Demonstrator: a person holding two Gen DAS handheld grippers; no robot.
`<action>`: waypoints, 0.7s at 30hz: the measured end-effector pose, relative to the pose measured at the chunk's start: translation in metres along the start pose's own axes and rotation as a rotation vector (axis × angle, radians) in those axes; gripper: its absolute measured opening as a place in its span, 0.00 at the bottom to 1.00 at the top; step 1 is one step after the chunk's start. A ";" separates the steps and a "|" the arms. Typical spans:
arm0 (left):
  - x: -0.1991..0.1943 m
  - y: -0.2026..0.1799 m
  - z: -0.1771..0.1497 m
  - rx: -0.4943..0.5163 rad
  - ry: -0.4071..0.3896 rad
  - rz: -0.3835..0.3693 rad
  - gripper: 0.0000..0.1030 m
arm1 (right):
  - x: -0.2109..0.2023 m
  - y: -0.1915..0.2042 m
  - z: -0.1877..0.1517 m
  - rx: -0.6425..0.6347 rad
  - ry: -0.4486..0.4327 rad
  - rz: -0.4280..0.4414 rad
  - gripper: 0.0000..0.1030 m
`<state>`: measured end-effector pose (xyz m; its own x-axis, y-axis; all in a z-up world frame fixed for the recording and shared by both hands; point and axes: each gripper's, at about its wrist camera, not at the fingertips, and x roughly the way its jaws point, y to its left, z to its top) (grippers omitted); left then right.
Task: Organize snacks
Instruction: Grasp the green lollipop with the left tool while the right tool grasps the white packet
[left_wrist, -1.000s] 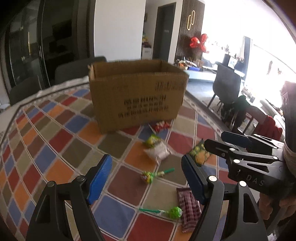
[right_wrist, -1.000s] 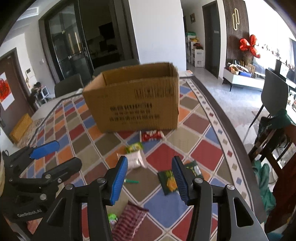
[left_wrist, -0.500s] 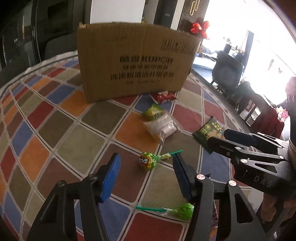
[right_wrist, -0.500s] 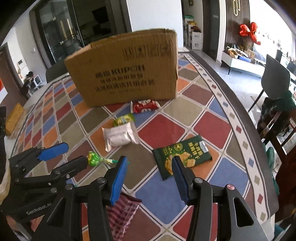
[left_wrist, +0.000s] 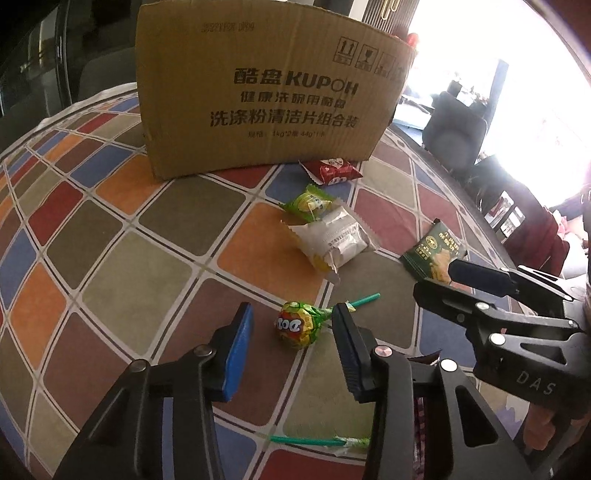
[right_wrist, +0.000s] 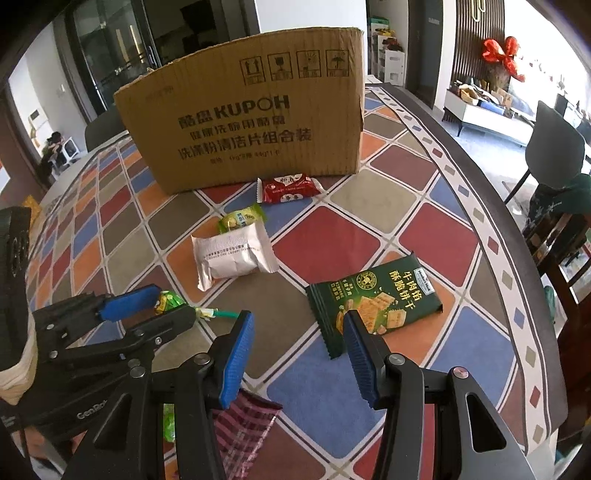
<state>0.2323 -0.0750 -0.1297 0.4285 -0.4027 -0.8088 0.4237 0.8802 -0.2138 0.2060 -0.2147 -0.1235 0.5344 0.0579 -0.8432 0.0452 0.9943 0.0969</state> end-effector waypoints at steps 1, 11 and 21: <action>0.000 0.001 0.000 0.000 0.001 -0.003 0.36 | 0.001 0.000 0.000 -0.002 0.003 0.002 0.49; -0.010 0.006 -0.002 0.002 -0.012 0.020 0.25 | 0.010 0.010 0.009 -0.013 0.013 0.053 0.49; -0.040 0.025 -0.004 -0.023 -0.055 0.113 0.25 | 0.024 0.042 0.035 -0.100 -0.003 0.115 0.73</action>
<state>0.2224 -0.0354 -0.1050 0.5160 -0.3137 -0.7971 0.3520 0.9260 -0.1365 0.2502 -0.1745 -0.1215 0.5337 0.1722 -0.8279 -0.1005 0.9850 0.1401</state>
